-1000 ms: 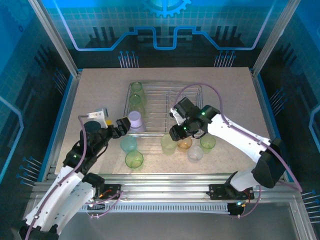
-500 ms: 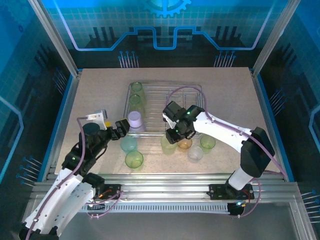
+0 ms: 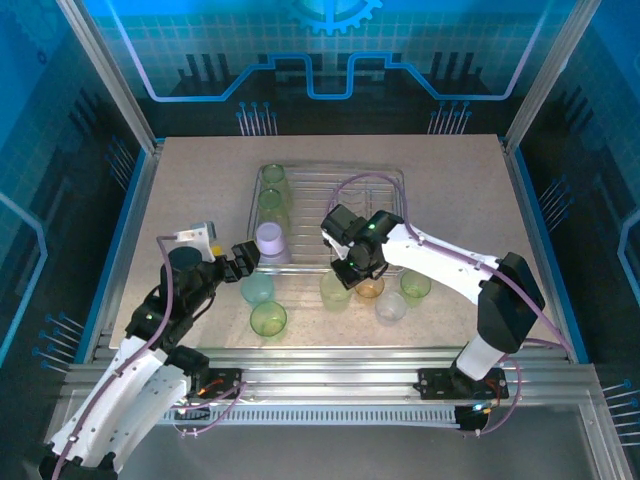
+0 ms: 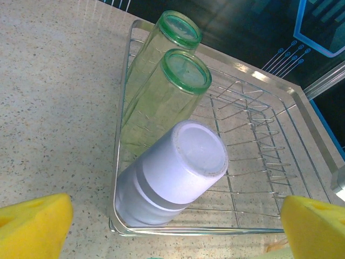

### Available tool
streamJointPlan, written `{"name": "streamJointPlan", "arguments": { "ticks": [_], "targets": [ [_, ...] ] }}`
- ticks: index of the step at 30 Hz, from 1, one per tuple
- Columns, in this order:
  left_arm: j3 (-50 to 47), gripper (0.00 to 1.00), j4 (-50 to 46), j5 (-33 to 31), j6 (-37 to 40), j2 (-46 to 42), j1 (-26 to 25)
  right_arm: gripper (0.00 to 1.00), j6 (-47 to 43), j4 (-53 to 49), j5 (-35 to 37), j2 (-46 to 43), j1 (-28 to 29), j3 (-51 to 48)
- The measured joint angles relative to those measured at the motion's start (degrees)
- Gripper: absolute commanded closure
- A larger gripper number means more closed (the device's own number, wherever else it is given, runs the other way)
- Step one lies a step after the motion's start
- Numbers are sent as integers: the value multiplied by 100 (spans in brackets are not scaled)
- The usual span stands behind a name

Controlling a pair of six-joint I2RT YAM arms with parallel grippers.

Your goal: Load the cups into the dish rack

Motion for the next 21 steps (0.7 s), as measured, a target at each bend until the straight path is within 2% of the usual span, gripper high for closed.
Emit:
{"name": "streamJointPlan", "arguments": {
  "ticks": [8,12,17,21],
  "targets": [
    [2,1,-15,22,0,0,0,100,-98,-216,-57,-157,13,280],
    [13,1,-9,186,0,-2,0,100,-256,-179,-546,-632,-149,280],
    [70,1,175,872,-66,0,0,100,-304,275,-1805,-1552,-1075,-90],
    [146,1,872,1993,-199,107,0,100,-72,970,-3123,-2317,-2059,-739]
  ]
}}
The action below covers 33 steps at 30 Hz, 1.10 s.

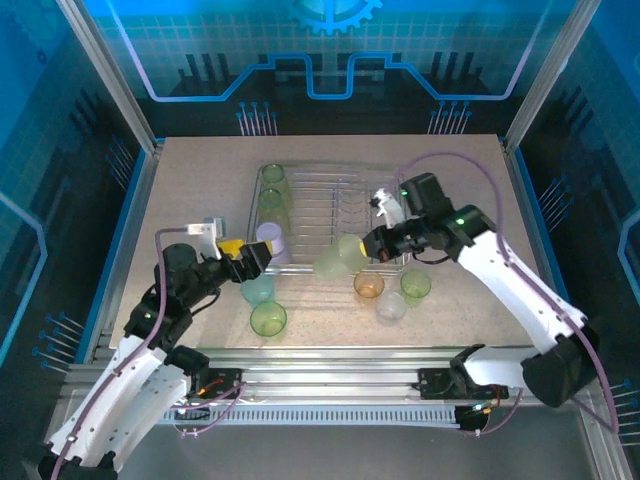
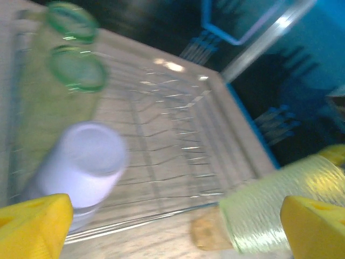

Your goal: Load the cups into the dish rack

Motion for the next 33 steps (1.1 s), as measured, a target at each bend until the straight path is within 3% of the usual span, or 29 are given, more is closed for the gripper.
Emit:
{"name": "streamJointPlan", "arguments": {
  "ticks": [4,9,18,33],
  "targets": [
    [81,1,986,1200,-247,415,-26,100,472,807,-1180,-442,-560,-479],
    [326,0,1775,2028,-404,1169,-400,100,1113,1803,-2146,-640,-629,-719],
    [743,0,2618,2529,-409,1906,-1049,100,1696,2616,-2734,-883,-629,-800],
    [966,1,3307,2946,-625,2594,-1403,100,2693,4019,-3075,-907,-629,-1246]
  ]
}}
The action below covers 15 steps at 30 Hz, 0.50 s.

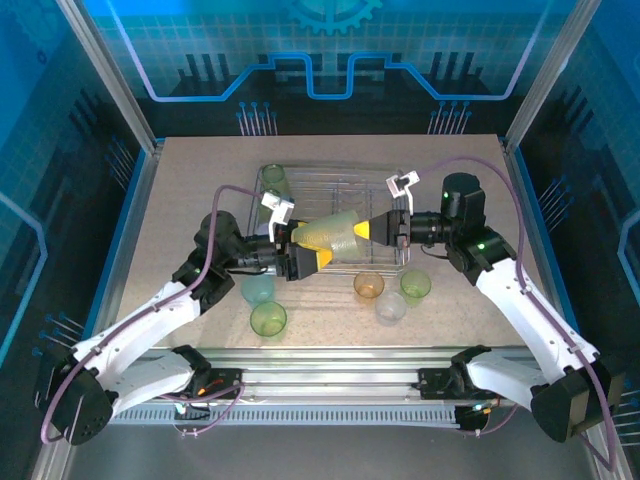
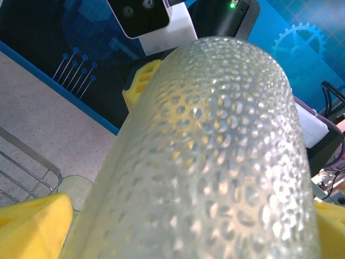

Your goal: Load the cups into the dish rack

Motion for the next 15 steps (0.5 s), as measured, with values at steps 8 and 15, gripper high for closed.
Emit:
{"name": "streamJointPlan", "arguments": {
  "ticks": [8,15],
  "targets": [
    [28,1,328,39,-254,103,-2,100,120,177,-28,81,0,-26],
    [26,9,415,-26,-289,11,0,100,-118,-221,37,87,-2,-26]
  ]
}}
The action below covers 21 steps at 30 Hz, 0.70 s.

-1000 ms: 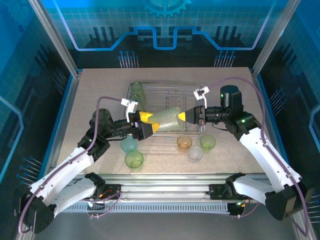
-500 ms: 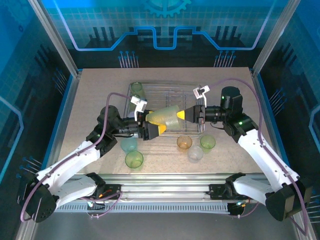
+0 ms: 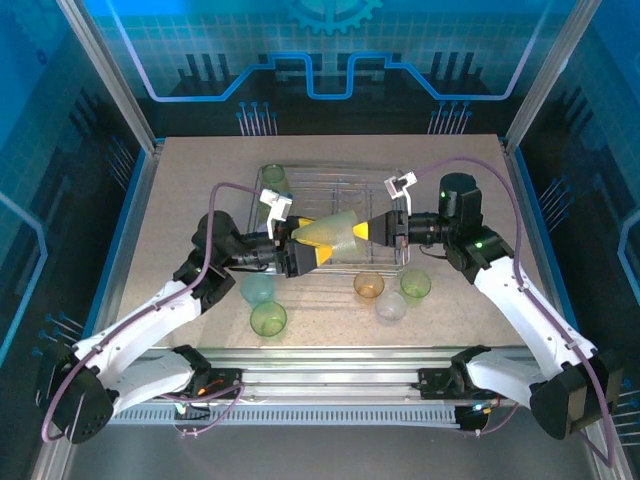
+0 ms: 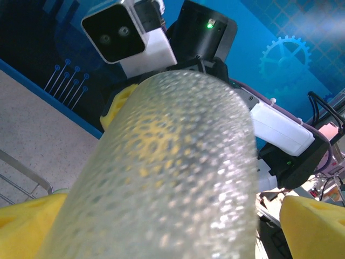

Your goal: Load the cups into the dish rack

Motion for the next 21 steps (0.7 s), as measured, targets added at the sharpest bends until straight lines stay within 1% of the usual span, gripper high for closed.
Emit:
{"name": "streamJointPlan", "arguments": {
  "ticks": [2,6,7,11,14,16,20,21],
  "targets": [
    [0,17,39,-7,-35,-24,0,100,-44,-46,0,-2,0,0],
    [-2,18,63,-24,-70,-22,0,100,-66,-57,-15,-20,-4,0],
    [-2,18,63,-26,-70,-22,0,100,-63,-57,-15,-24,-9,0],
    [-7,8,68,-61,-72,-22,0,100,-63,-63,2,-46,-42,0],
    [-13,3,63,-146,-66,-26,0,100,-57,-63,33,-85,-155,-4],
    [-35,1,59,-201,-63,-52,0,100,-13,-33,48,-138,-243,-50],
    [-101,1,35,-286,-63,-133,0,100,122,109,39,-219,-363,-195],
    [-114,2,42,-304,-66,-142,0,100,166,162,24,-223,-374,-229]
  ]
}}
